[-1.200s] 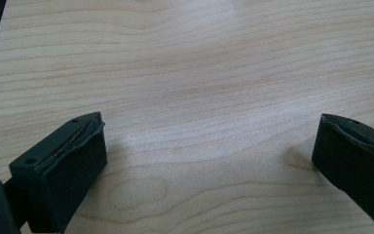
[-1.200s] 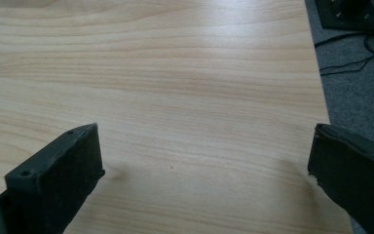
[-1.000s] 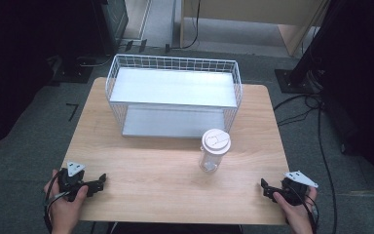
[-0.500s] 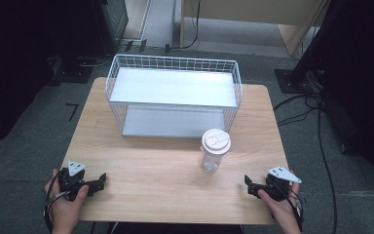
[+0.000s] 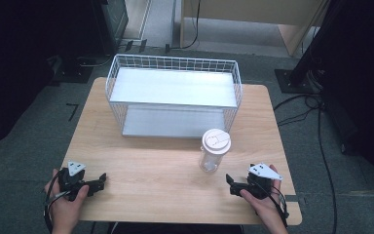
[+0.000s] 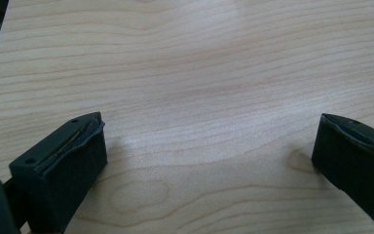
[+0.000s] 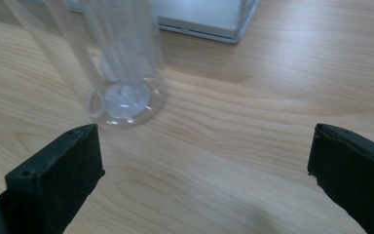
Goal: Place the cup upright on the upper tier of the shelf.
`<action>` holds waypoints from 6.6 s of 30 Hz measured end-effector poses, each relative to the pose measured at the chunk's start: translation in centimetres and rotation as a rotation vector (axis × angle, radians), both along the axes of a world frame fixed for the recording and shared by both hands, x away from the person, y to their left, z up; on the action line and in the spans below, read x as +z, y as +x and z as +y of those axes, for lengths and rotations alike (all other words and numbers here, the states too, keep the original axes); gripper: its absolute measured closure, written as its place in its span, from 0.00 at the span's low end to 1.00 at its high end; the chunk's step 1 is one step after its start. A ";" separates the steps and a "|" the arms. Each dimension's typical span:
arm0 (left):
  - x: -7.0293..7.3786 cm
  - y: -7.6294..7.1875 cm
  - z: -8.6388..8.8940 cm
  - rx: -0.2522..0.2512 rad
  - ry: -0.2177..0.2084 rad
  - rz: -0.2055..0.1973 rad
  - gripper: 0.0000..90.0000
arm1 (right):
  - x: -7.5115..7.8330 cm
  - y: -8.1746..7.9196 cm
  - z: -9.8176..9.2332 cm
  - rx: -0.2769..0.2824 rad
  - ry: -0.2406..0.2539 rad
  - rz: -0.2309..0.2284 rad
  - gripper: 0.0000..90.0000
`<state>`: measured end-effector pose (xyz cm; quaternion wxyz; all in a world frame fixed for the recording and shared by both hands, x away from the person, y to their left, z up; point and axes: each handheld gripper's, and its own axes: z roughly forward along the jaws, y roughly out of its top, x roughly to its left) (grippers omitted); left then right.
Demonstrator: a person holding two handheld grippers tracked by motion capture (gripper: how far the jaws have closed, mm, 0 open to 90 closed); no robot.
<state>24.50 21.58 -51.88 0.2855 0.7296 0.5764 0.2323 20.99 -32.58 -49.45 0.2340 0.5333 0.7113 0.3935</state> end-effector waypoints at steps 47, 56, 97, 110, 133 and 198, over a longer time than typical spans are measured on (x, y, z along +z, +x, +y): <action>0.0 0.0 0.0 0.004 0.000 0.000 0.00 | 3.3 4.5 7.8 0.028 0.080 -0.180 0.16; 0.0 0.0 0.0 0.004 0.000 0.000 0.00 | 3.8 4.6 8.2 0.019 0.102 -0.217 0.17; 0.0 0.0 0.0 0.005 0.000 -0.001 0.00 | 15.8 7.3 12.1 0.021 0.125 -0.521 0.17; 0.0 0.0 0.0 0.005 0.000 -0.001 0.00 | 20.1 9.4 12.8 -0.002 0.108 -0.631 0.17; 0.0 0.0 0.0 0.005 0.000 -0.002 0.00 | 22.3 18.9 14.9 -0.117 0.082 -0.607 0.17; 0.0 0.0 0.0 0.006 0.000 -0.003 0.00 | 18.0 14.8 10.0 -0.007 0.067 -0.563 0.00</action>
